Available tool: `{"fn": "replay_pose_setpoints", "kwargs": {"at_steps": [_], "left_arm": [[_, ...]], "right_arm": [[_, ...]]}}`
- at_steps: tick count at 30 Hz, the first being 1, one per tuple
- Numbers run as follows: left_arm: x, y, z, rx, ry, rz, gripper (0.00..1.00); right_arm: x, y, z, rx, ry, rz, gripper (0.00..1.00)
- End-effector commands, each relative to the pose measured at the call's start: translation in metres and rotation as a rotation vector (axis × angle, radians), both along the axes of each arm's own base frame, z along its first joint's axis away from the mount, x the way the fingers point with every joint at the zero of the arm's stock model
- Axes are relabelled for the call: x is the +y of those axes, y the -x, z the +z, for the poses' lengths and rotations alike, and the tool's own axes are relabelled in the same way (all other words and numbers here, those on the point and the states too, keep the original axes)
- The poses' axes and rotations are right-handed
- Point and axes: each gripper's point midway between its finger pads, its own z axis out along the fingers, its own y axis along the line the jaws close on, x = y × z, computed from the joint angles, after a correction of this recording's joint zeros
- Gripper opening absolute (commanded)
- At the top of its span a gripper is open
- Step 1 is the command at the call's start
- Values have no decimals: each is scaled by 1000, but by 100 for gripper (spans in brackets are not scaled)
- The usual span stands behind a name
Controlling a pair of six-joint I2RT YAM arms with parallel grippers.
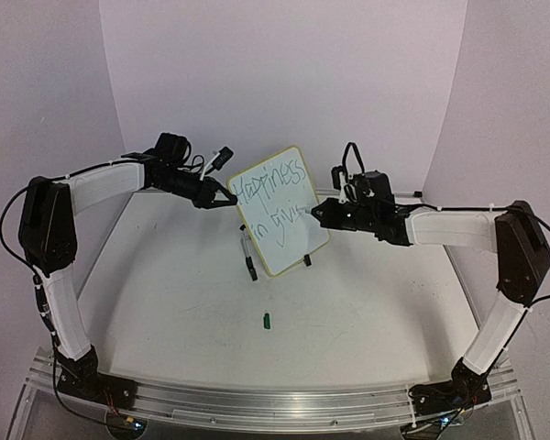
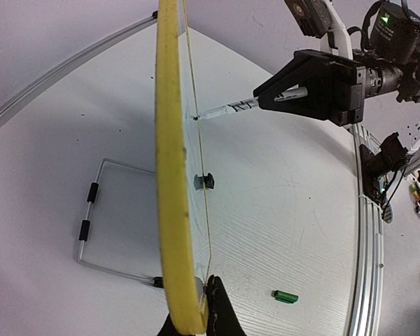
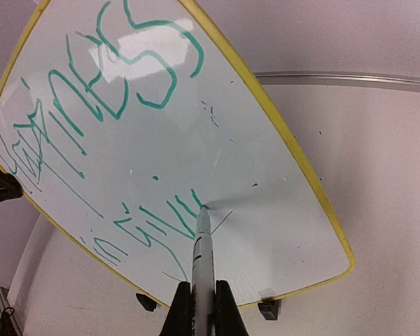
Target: Write a sentence on the whiteboard
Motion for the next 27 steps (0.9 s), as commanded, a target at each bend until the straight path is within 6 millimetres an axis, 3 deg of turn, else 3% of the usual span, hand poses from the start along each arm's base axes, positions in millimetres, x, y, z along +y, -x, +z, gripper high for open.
{"fn": "replay_pose_setpoints", "kwargs": {"at_steps": [1, 16, 27], "left_arm": [[-1, 11, -16, 26, -49, -14, 0], [-1, 11, -17, 27, -52, -13, 0], [-1, 11, -17, 27, -53, -12, 0]], "right_arm": [[-5, -2, 1, -8, 0, -24, 0], [6, -13, 48, -89, -59, 0, 0], [5, -20, 41, -85, -44, -22, 0]]}}
